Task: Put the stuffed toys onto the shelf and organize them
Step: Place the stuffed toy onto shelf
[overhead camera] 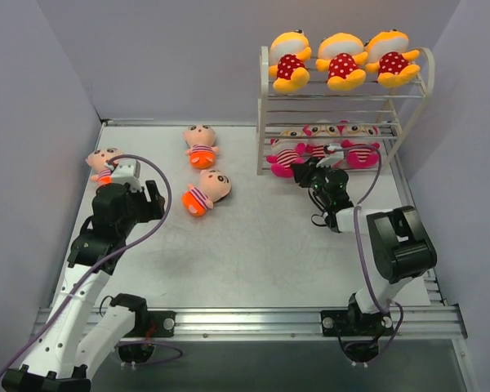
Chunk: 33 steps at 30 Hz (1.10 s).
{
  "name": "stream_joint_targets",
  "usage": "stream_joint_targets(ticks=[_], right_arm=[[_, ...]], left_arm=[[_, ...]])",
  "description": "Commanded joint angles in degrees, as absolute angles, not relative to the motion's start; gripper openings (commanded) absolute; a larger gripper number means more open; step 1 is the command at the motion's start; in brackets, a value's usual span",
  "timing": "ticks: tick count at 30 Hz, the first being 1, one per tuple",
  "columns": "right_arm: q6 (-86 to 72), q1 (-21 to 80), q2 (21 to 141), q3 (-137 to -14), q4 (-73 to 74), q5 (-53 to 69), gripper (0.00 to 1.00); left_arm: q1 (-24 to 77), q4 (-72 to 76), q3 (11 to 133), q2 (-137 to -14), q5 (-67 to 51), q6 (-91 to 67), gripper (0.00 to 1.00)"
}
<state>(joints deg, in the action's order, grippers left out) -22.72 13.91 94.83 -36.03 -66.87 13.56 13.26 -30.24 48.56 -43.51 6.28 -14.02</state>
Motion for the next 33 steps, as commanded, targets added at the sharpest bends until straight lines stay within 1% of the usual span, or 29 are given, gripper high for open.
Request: stream_joint_targets(ticks=[1,33], right_arm=[[-23.3,13.6,96.3,-39.5,-74.1,14.1,0.00],[-23.2,13.6,109.2,-50.6,-73.5,14.3,0.00]], left_arm=[[13.7,-29.2,48.5,-43.3,6.8,-13.0,0.76],[14.0,-29.1,48.3,-43.7,6.2,-12.7,0.76]])
